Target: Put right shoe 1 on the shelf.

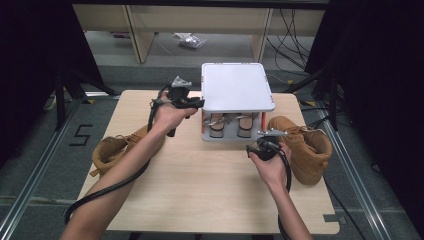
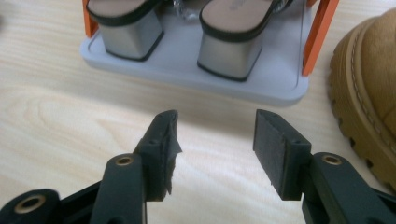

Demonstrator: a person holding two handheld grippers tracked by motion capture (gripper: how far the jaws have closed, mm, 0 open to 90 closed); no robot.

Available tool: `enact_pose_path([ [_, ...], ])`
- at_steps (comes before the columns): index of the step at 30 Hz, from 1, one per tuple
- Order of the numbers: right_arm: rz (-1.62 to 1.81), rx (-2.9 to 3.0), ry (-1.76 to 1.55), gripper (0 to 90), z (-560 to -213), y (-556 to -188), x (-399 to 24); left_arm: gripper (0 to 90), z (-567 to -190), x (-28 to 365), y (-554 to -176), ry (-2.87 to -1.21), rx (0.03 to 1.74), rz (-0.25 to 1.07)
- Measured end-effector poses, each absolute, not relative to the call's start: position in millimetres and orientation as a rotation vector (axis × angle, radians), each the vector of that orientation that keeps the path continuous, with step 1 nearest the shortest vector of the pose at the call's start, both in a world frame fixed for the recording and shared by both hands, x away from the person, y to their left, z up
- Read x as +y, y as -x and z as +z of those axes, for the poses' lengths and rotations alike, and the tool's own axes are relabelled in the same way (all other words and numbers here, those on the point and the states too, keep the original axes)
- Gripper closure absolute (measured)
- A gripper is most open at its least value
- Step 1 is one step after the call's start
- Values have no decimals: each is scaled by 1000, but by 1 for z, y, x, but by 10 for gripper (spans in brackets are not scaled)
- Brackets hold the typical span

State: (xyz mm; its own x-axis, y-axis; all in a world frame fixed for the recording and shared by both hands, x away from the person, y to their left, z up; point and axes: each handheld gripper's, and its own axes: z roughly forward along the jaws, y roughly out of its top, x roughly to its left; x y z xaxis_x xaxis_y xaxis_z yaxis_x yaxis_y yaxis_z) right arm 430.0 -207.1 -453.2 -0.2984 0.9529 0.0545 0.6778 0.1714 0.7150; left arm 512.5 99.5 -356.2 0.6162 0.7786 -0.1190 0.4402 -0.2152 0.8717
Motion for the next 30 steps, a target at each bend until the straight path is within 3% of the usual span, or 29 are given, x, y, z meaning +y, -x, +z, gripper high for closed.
enact_pose_path([
  [17,989,2050,-1516,473,-461,-400,-212,545,-361,238,-447,-1742,1115,510],
  [30,977,2028,-1535,454,-464,-388,-219,521,-370,305,-412,-1695,1238,558],
])
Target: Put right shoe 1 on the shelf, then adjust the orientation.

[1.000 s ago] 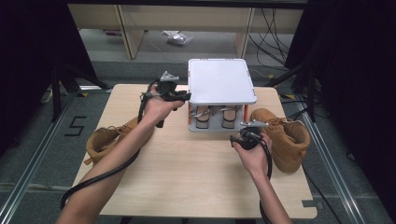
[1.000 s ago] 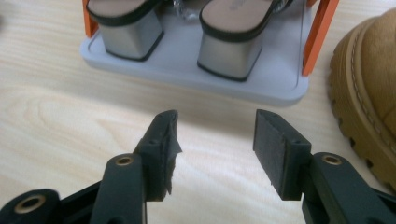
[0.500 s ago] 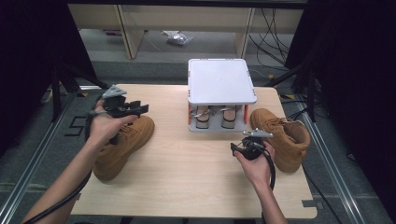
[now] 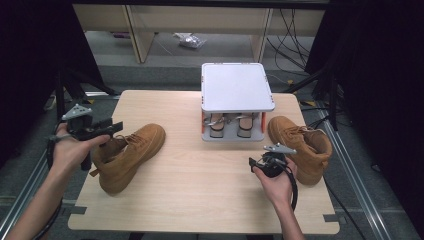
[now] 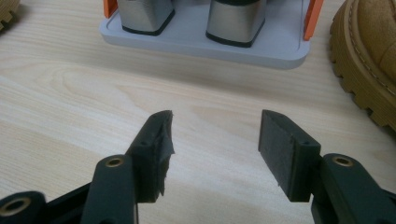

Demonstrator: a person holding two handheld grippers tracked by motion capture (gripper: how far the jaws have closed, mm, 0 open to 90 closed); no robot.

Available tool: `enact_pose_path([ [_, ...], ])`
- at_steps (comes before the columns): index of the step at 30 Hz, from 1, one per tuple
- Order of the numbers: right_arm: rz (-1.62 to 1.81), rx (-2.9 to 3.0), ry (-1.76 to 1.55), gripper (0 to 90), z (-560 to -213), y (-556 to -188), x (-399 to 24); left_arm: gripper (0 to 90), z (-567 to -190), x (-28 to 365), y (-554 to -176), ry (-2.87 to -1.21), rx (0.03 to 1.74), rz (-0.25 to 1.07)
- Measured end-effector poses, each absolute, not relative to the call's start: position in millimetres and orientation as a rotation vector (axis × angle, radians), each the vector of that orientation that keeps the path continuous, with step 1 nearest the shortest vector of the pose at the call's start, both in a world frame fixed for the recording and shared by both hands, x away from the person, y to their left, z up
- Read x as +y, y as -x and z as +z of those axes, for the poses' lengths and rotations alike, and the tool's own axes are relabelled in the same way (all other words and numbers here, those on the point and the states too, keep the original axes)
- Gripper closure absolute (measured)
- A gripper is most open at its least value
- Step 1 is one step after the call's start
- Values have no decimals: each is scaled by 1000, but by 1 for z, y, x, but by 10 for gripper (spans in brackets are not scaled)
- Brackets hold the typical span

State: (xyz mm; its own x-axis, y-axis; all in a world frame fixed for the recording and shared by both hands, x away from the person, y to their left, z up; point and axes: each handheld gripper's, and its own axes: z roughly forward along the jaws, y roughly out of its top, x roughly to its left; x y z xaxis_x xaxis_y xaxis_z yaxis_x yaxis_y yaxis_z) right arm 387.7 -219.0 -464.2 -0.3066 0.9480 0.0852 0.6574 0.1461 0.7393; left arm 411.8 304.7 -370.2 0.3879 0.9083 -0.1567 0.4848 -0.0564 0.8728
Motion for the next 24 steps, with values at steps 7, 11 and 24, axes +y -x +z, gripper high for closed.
enact_pose_path([
  [7,1002,2008,-1602,450,-464,-385,-216,512,-376,315,-406,-1686,1279,534],
  [11,1005,2012,-1549,448,-463,-386,-220,509,-378,316,-403,-1682,1288,525],
  [24,1045,2018,-1526,440,-460,-389,-221,505,-386,323,-398,-1676,1326,511],
])
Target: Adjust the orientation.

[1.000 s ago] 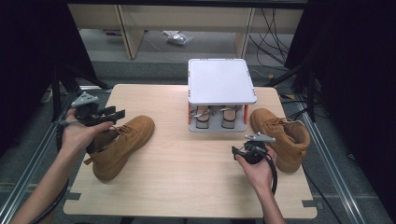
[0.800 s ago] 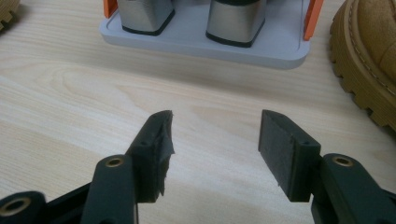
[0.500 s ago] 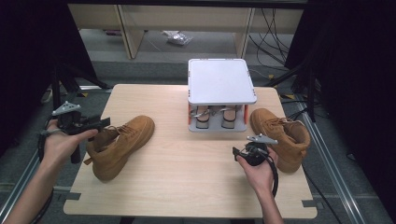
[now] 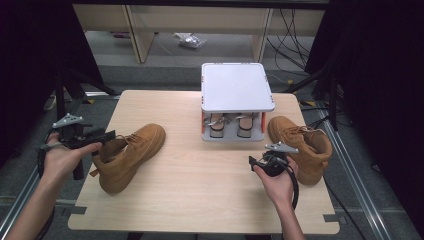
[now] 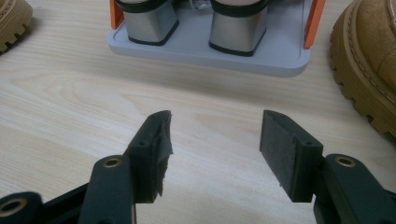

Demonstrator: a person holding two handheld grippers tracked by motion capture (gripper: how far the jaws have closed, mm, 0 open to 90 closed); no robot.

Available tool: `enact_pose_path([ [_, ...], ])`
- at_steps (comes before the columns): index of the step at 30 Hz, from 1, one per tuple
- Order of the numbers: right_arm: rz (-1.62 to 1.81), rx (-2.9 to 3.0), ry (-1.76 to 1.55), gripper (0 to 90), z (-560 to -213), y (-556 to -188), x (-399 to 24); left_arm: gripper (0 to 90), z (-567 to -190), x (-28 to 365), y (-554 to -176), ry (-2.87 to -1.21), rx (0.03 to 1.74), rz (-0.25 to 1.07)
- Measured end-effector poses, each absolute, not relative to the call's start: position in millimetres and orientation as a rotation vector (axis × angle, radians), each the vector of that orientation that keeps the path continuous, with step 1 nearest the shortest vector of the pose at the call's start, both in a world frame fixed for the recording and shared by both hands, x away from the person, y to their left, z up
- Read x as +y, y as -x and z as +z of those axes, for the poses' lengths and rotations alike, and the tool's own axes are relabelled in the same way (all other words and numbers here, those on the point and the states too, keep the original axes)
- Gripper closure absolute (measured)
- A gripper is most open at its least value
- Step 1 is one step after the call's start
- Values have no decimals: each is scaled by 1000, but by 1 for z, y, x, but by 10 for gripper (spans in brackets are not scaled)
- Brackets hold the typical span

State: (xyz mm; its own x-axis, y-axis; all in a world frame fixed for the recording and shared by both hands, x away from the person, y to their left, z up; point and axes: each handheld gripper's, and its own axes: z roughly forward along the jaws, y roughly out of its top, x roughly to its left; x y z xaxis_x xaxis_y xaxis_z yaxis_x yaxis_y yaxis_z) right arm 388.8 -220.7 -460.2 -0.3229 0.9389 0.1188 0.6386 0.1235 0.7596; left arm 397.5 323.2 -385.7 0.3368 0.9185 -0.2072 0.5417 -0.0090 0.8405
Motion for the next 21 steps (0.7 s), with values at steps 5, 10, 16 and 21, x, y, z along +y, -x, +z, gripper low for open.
enact_pose_path([
  [5,1023,2018,-1544,438,-461,-388,-221,502,-388,325,-399,-1685,1341,505],
  [10,1025,2024,-1551,434,-464,-387,-220,500,-389,327,-397,-1704,1337,499],
  [16,1046,1985,-1610,428,-461,-383,-215,498,-393,335,-396,-1704,1354,495],
  [21,1014,2032,-1558,425,-462,-384,-215,497,-398,341,-392,-1716,1396,490],
])
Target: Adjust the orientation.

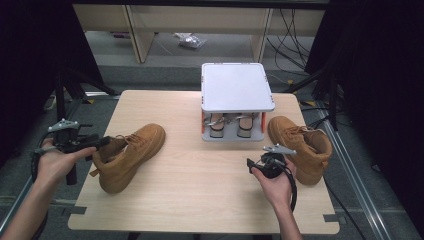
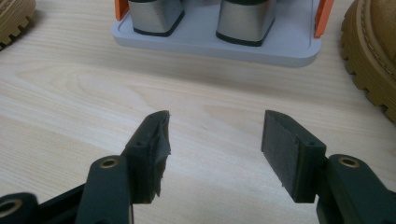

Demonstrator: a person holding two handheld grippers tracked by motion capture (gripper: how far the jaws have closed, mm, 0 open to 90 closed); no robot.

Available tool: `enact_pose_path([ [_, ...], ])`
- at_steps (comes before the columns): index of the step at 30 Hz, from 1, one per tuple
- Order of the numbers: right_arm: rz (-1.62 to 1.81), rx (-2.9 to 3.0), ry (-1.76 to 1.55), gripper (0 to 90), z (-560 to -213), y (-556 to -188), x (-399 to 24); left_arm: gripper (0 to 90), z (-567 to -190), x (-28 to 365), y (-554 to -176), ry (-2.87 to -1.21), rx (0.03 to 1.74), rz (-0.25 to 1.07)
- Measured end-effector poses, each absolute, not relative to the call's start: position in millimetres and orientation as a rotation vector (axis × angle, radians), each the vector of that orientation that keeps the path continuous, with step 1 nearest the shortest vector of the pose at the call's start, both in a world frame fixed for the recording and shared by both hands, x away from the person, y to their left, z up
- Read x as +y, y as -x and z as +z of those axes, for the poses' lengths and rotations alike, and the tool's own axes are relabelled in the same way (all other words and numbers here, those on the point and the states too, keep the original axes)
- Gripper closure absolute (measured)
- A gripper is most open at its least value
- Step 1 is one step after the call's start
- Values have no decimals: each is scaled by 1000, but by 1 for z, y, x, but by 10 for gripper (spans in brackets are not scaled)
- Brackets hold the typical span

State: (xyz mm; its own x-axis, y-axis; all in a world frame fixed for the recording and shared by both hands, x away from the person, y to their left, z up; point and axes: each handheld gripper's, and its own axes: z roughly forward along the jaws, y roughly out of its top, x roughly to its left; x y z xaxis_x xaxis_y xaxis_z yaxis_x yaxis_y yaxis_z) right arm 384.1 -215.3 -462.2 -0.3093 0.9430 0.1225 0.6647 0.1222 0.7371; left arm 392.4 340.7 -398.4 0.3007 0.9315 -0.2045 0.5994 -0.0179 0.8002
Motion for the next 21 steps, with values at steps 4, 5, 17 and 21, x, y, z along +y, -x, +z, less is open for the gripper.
enact_pose_path([
  [4,1014,2040,-1548,421,-463,-384,-214,502,-405,340,-395,-1739,1409,454],
  [5,1025,2044,-1556,419,-464,-385,-213,504,-406,340,-395,-1754,1412,456],
  [17,1013,2065,-1546,406,-465,-384,-213,542,-412,338,-400,-1870,1436,399],
  [21,1018,2074,-1552,402,-467,-385,-213,560,-415,337,-401,-1899,1451,366],
])
